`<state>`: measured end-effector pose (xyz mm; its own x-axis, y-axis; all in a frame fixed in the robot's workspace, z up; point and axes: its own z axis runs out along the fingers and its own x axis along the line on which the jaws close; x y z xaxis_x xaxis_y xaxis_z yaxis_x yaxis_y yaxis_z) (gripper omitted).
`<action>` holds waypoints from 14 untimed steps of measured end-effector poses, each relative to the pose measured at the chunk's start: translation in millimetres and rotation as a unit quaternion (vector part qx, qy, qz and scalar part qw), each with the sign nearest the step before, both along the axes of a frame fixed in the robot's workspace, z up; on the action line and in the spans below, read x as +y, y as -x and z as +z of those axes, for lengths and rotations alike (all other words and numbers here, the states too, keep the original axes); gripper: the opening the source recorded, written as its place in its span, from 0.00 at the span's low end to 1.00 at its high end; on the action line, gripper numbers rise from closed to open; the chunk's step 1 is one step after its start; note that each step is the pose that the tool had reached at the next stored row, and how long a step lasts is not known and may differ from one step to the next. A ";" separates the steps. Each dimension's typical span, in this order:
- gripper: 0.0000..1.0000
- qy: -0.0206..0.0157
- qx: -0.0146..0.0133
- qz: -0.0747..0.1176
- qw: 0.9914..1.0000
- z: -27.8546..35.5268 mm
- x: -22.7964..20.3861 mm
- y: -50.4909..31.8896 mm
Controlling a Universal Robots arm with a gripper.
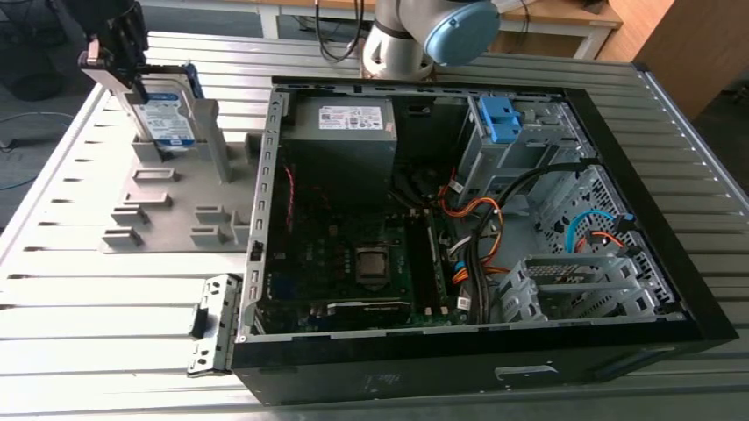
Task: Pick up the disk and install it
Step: 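Pick up the disk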
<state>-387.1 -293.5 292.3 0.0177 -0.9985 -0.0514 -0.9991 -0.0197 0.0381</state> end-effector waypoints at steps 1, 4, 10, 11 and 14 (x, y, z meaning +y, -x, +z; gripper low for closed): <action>0.36 0.000 0.000 0.000 1.000 0.3 0.0 0.0; 0.36 -0.001 0.000 0.000 1.000 1.0 0.0 0.0; 0.36 -0.003 0.000 0.000 1.000 2.9 0.0 0.0; 0.36 -0.003 0.000 0.000 1.000 2.9 0.0 0.0; 0.36 -0.004 0.000 0.000 1.000 2.9 0.0 0.0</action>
<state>-387.1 -293.5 295.3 0.0177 -0.9981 -0.0585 -0.9991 -0.0199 0.0381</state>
